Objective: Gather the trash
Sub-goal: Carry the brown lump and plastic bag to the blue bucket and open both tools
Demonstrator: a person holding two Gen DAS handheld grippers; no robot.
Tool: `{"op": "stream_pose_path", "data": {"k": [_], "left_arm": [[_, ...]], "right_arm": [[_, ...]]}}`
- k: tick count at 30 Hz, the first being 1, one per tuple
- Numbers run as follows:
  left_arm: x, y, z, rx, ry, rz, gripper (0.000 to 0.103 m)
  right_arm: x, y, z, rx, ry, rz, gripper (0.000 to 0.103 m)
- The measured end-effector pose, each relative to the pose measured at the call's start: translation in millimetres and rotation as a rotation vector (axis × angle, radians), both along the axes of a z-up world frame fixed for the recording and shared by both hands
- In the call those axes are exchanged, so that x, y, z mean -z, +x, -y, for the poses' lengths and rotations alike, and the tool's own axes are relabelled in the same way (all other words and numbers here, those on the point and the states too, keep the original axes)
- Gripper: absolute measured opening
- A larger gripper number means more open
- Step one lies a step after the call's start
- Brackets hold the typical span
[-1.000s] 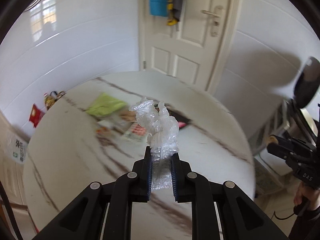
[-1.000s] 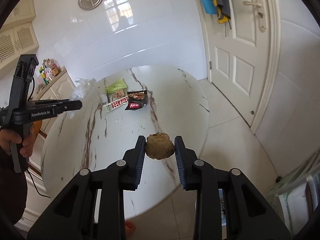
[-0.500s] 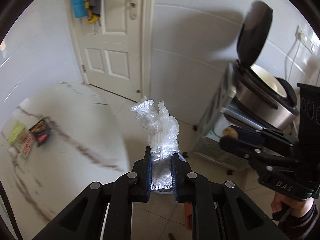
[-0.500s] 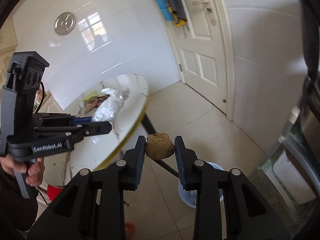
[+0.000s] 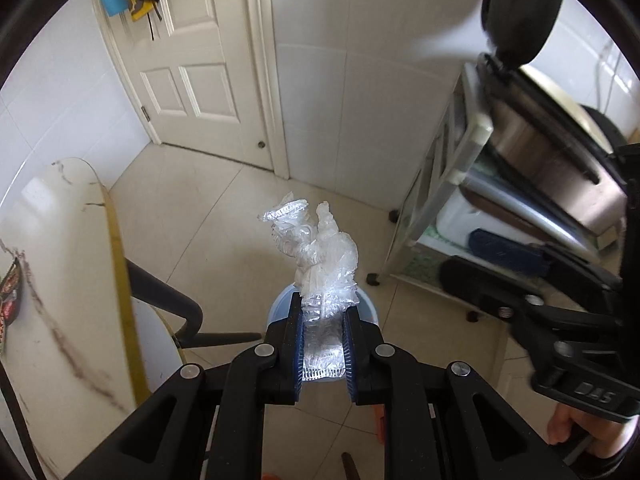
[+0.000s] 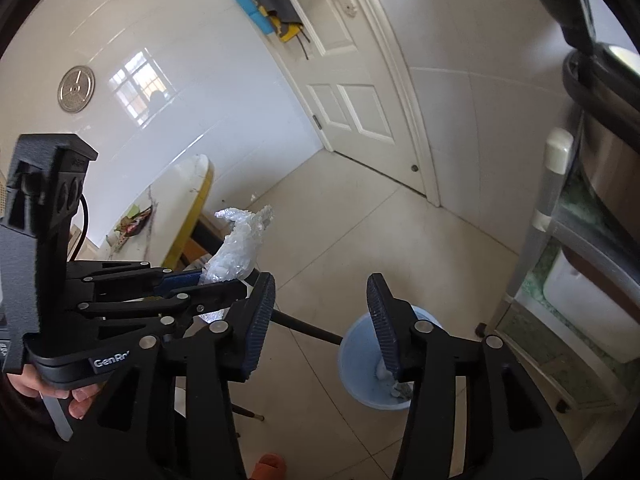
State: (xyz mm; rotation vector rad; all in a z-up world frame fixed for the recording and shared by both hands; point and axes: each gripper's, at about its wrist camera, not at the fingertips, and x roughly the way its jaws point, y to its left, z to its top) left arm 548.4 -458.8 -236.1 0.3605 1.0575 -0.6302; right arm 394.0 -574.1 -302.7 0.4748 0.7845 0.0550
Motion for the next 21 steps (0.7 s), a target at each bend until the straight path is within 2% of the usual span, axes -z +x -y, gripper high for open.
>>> {"op": "stream_pose_path", "data": {"k": [3, 4, 6, 8, 9, 13, 17, 21], "left_arm": [[11.9, 8.4, 9.5, -0.009, 0.025, -0.010, 0.018], [13.9, 9.4, 11.7, -0.011, 0.034, -0.006, 0.023], [17.1, 13.1, 18.0, -0.017, 0.031, 0.001, 0.036], [16.5, 15.1, 20.8, -0.024, 0.022, 0.015, 0.058], [17.4, 14.0, 22.3, -0.026, 0.020, 0.023, 0.062], [9.8, 6.3, 15.5, -0.041, 0.004, 0.037, 0.066], [-15.9, -11.4, -9.7, -0.058, -0.024, 0.048, 0.067], [-47.5, -34.5, -40.9, -0.085, -0.065, 0.108, 0.072]], "right_arm": [[5.4, -1.7, 7.1, 0.007, 0.002, -0.012, 0.050], [5.7, -2.5, 8.4, 0.010, -0.001, -0.012, 0.050], [5.0, -3.3, 9.0, 0.012, -0.001, -0.013, 0.050], [3.5, -5.1, 10.0, 0.013, -0.002, -0.012, 0.051], [2.4, -5.3, 9.6, 0.014, -0.003, -0.012, 0.051], [-3.7, -8.6, 5.7, 0.015, -0.012, -0.008, 0.051], [-14.0, -13.1, -2.1, 0.012, -0.028, 0.003, 0.051], [-33.2, -19.2, -17.4, -0.005, -0.052, 0.028, 0.051]]}}
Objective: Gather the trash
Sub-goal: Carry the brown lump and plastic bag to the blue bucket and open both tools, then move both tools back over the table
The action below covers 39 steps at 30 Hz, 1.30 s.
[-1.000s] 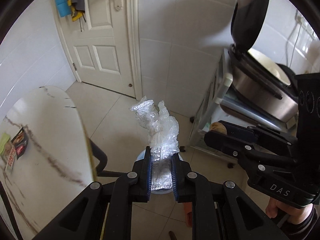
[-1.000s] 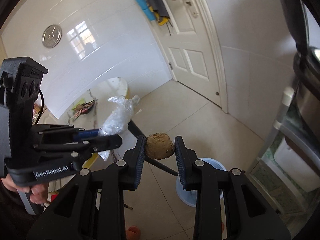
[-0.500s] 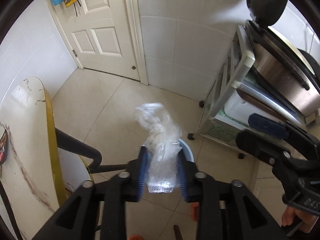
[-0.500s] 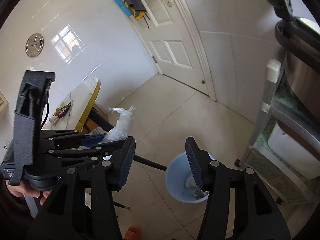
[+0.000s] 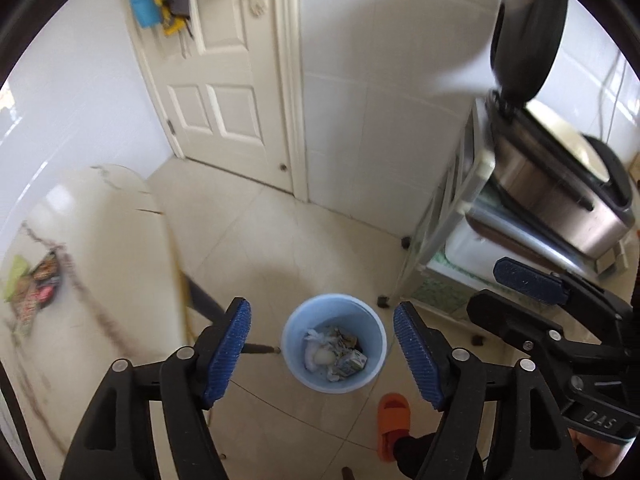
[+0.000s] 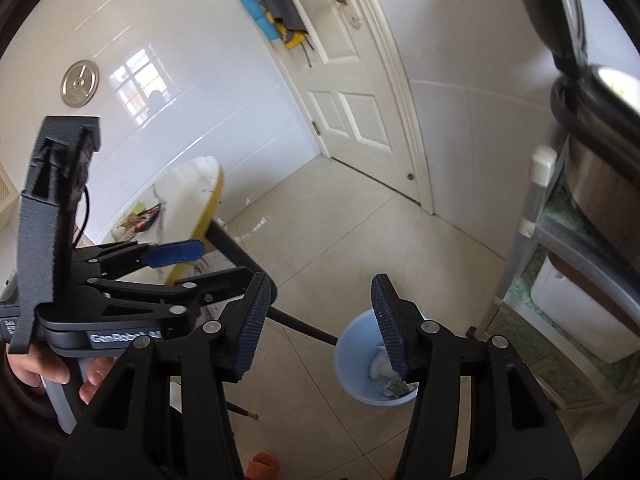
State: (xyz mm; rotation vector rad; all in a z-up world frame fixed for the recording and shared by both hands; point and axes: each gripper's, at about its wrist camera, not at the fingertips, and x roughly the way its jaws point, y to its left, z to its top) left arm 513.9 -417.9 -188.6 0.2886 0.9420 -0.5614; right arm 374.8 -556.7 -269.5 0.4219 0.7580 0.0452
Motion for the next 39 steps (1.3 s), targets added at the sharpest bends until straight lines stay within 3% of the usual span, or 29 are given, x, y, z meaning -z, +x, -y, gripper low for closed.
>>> {"op": "stream_pose_path", "data": {"k": [9, 20, 30, 39], "left_arm": [[-57.6, -51.6, -100.5, -0.099, -0.045, 0.145, 0.089], [-76.7, -60.8, -258.8, -0.338, 0.035, 0.187, 0.092], [-70.6, -24.8, -356.9, -0.473, 0.065, 0.156, 0.092], [-45.9, 35.4, -387.1, -0.467, 0.042, 0.062, 0.092]], "right_arm": [[-53.0, 3.1, -65.5, -0.078, -0.074, 0.084, 0.066], [-78.0, 70.9, -184.4, -0.287, -0.209, 0.072, 0.070], [-51.3, 169.1, -285.1, -0.444, -0.292, -0.025, 0.071], [-2.2, 250.6, -315.0, -0.475, -0.385, -0.144, 0.071]]}}
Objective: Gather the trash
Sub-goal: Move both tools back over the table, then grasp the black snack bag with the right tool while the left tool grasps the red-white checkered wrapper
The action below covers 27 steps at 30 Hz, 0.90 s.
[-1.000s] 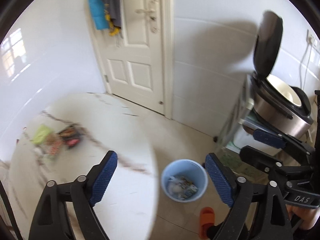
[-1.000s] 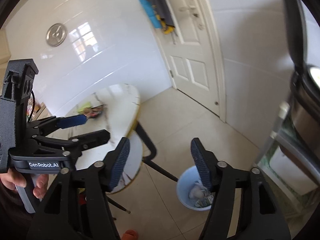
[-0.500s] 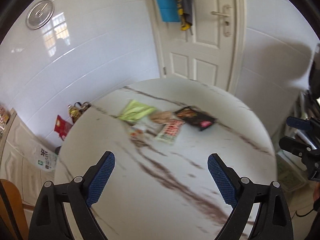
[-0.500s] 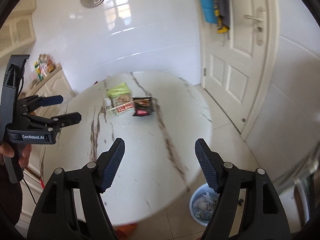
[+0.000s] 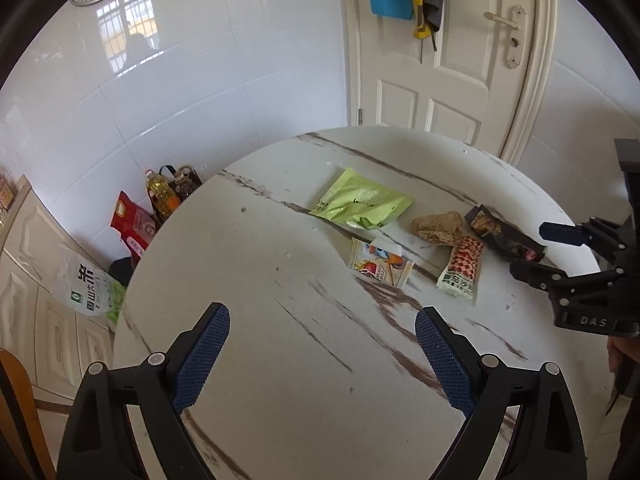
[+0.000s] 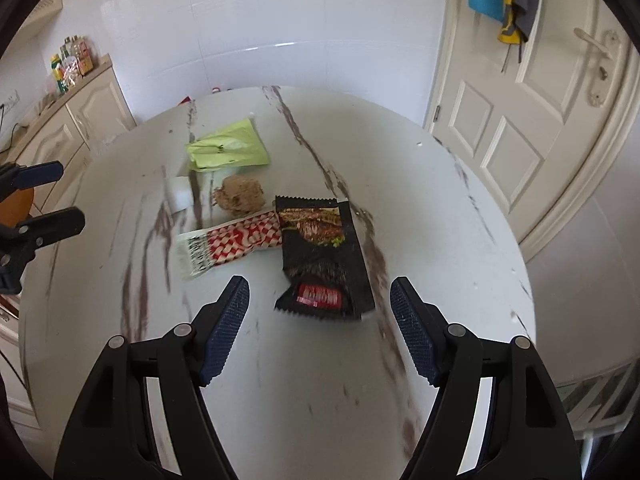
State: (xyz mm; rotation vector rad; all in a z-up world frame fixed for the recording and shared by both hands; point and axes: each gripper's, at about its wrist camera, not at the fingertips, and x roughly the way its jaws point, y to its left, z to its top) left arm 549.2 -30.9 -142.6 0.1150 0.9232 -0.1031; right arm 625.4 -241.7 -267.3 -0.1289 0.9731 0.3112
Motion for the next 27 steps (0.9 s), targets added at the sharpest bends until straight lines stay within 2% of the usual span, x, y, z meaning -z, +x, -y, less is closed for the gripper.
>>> {"op": "stream_pose_path", "data": {"k": [3, 6, 9, 12, 13, 14, 16, 22, 27], "left_arm": [[8.1, 31.1, -3.4, 0.015, -0.028, -0.035, 0.092], [17.2, 44.1, 4.0, 0.039, -0.035, -0.062, 0.092], [21.6, 48.2, 21.6, 0.075, -0.023, -0.065, 0.092], [28.5, 50.1, 36.3, 0.111, -0.015, -0.073, 0.092], [29.1, 50.7, 41.1, 0.123, -0.008, -0.072, 0.092], [30.3, 51.8, 45.9, 0.139, -0.003, -0.067, 0.092], [33.6, 56.4, 54.7, 0.154, 0.011, -0.058, 0.092], [48.0, 70.7, 82.0, 0.174, 0.026, -0.071, 0.092], [59.7, 84.6, 92.2, 0.151, 0.044, -0.090, 0.083]], "right_arm": [[9.7, 11.4, 0.5, -0.006, -0.017, -0.015, 0.070], [12.4, 16.2, 4.8, -0.020, -0.004, -0.028, 0.061], [14.4, 19.5, 7.2, -0.044, 0.001, -0.032, 0.049], [13.8, 20.1, 7.7, -0.072, -0.003, -0.025, 0.043], [12.5, 19.1, 8.7, -0.083, 0.007, -0.019, 0.032], [9.7, 16.0, 10.5, -0.096, 0.021, -0.013, 0.030], [8.7, 13.2, 12.9, -0.103, 0.017, -0.011, 0.028], [3.7, -1.5, 42.9, -0.086, 0.120, -0.014, 0.027], [1.1, -12.0, 59.6, -0.078, 0.175, -0.011, 0.027]]}}
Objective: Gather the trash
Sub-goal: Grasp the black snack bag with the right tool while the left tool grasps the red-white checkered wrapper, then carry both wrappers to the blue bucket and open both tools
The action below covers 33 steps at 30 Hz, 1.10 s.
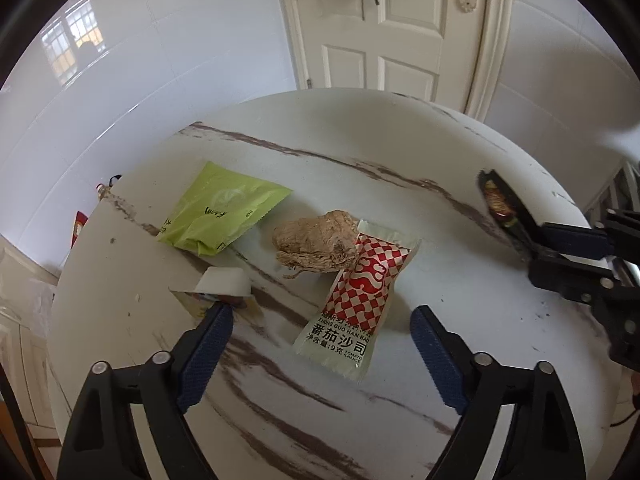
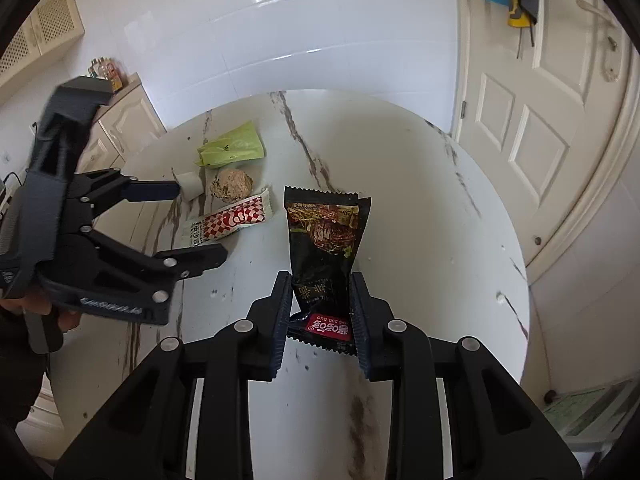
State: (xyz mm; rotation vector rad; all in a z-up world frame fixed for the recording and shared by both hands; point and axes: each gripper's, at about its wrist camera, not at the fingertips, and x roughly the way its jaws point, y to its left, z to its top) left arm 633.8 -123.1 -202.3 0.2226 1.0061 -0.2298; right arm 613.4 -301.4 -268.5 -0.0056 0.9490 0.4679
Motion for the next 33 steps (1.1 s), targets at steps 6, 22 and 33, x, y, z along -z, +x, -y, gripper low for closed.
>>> {"op": "stream_pose_path", "data": {"k": [6, 22, 33], "left_arm": [[2.1, 3.7, 1.0, 0.033, -0.118, -0.026, 0.042], [-31.3, -57.2, 13.0, 0.062, -0.117, 0.043, 0.008], [-68.9, -121.5, 70.9, 0.186, -0.143, 0.105, 0.008]], "right_arm": [[-5.8, -6.4, 10.7, 0.010, 0.045, 0.011, 0.027], [-28.8, -56.7, 18.5, 0.023, 0.106, 0.057, 0.023], [-50.1, -115.4, 54.1, 0.085, 0.143, 0.105, 0.020]]}}
